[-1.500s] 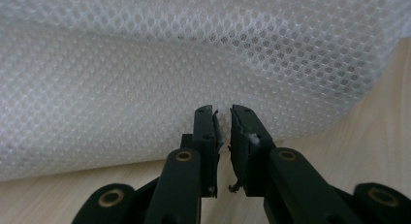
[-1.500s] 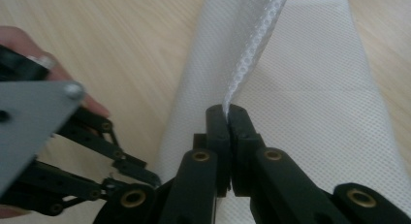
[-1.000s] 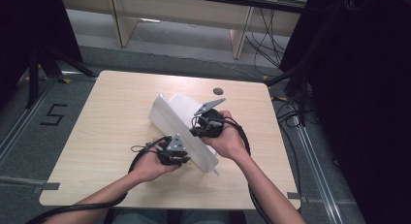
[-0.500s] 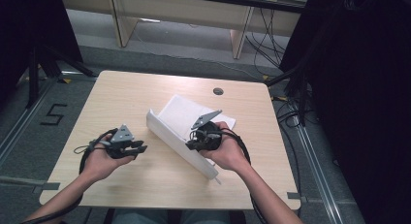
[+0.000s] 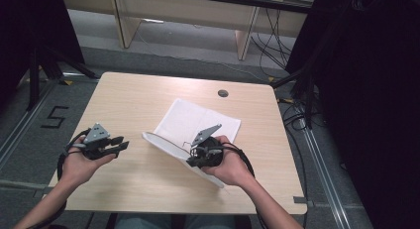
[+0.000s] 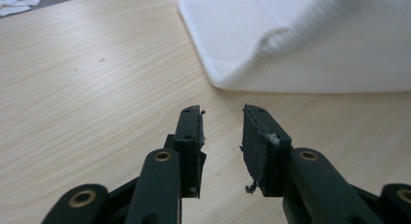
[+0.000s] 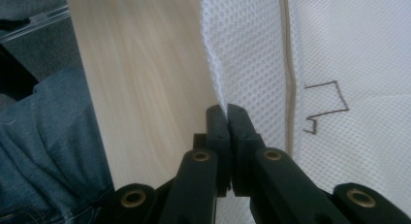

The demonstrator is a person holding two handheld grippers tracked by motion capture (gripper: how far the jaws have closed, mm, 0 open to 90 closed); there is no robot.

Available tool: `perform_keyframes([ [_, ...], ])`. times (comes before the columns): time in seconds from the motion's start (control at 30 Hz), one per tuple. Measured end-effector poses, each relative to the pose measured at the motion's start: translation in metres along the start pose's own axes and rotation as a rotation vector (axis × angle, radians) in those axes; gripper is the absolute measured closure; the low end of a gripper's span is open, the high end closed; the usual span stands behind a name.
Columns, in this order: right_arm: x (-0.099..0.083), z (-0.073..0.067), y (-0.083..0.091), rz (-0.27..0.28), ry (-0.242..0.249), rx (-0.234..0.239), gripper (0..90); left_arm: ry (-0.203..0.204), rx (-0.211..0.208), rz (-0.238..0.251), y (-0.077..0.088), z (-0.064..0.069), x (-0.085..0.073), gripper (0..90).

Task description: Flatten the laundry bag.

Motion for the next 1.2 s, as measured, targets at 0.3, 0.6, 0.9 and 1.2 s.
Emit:
perform_keyframes([
  [0.3, -0.015, -0.015, -0.012, -0.048, 0.043, 0.063, 90.0, 0.032, 0.029, 0.05, 0.004, -0.006, 0.006, 65.2],
  [0.6, -0.036, -0.028, -0.025, -0.113, 0.026, 0.098, 90.0, -0.017, -0.077, 0.071, -0.01, 0.026, 0.024, 62.7],
  [0.9, -0.053, -0.034, -0.039, -0.156, 0.023, 0.119, 88.2, -0.172, -0.192, -0.117, -0.048, 0.062, 0.008, 62.8],
  [1.2, -0.055, -0.027, -0.023, -0.088, -0.05, 0.141, 63.4, -0.197, -0.232, -0.232, -0.064, 0.07, -0.012, 61.3],
])
Point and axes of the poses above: each handheld gripper's, and its own axes: y roughly backward along the jaws, x roughly out of its top, z roughly to its right, the point moved 6 cm from there along -y, roughly forward along the jaws, and after that the axes turned 3 degrees about z, right-handed, at the moved point
